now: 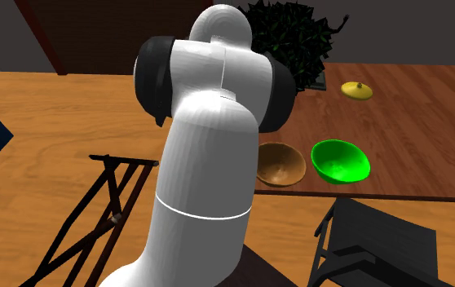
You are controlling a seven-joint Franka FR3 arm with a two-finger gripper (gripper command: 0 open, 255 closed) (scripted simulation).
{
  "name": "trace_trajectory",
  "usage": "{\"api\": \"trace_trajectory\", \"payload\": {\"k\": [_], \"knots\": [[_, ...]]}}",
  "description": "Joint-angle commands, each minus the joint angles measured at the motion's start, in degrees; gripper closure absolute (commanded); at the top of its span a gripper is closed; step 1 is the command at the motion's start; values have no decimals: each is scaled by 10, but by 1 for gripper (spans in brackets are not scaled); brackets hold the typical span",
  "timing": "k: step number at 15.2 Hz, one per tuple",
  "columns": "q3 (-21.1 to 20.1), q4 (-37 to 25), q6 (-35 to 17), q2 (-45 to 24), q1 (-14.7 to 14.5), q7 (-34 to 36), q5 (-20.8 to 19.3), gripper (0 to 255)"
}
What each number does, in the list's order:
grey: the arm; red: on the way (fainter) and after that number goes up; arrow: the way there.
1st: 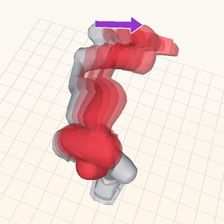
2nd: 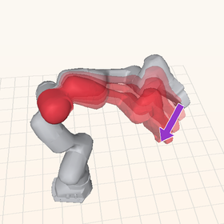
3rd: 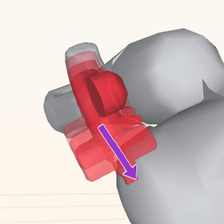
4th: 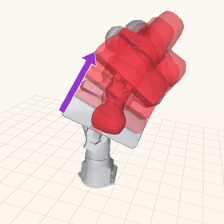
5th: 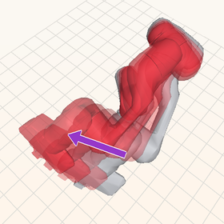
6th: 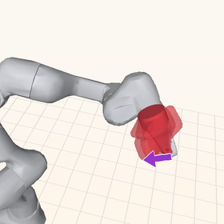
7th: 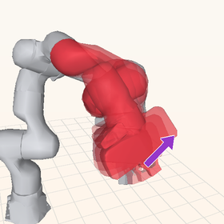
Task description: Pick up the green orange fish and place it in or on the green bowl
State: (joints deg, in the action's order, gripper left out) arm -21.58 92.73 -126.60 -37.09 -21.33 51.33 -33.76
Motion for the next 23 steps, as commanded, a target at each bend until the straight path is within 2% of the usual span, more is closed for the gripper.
{"api": "trace_trajectory", "payload": {"k": [1,9,10,19,23], "knots": [[4,-3,-9,-12,-1,3,-6,0],[6,-3,-12,-15,-2,4,-7,0],[6,-3,-12,-15,-2,4,-7,255],[6,-3,-12,-15,-2,4,-7,255],[-1,-5,6,3,2,-6,3,255]]}}
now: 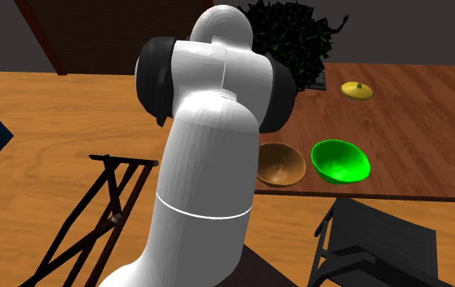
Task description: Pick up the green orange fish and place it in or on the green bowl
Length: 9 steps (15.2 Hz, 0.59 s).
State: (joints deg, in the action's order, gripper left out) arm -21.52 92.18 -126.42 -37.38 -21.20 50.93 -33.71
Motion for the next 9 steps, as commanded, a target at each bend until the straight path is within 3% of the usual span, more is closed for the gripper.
{"api": "trace_trajectory", "payload": {"k": [1,9], "knots": [[-4,0,9,10,2,-5,5,255],[-16,-12,49,42,8,-25,26,255]]}}
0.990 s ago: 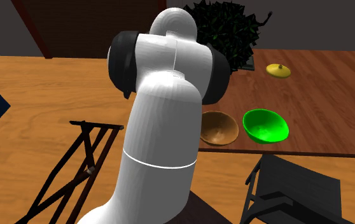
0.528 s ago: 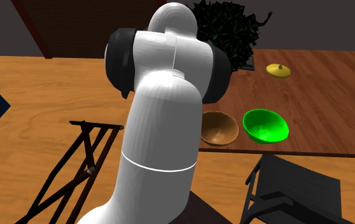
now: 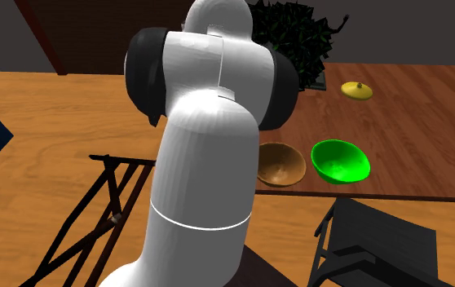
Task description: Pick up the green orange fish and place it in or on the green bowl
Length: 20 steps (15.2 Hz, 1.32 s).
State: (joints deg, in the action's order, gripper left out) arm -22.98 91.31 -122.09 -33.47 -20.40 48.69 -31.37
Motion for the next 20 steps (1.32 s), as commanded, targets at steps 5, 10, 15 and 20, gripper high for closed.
{"api": "trace_trajectory", "payload": {"k": [5,10,15,20], "knots": [[-8,-15,32,20,3,-15,14,255],[-13,-31,60,35,4,-27,25,255],[-18,-50,89,48,5,-39,35,255],[-21,-73,119,57,4,-50,43,255]]}}
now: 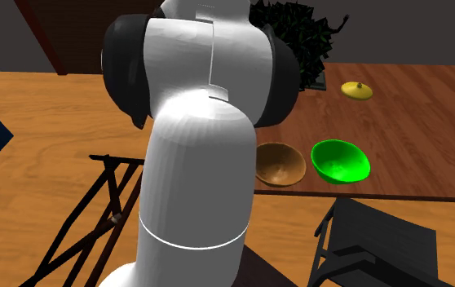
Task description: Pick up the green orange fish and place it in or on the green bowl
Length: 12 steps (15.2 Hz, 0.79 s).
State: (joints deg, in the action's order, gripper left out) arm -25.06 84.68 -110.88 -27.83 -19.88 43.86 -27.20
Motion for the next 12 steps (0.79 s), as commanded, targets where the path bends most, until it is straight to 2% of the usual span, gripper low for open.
{"api": "trace_trajectory", "payload": {"k": [1,6,12], "knots": [[0,13,-2,15,12,-11,6,255],[6,96,-44,78,74,-66,32,255],[22,167,-82,136,139,-143,62,255]]}}
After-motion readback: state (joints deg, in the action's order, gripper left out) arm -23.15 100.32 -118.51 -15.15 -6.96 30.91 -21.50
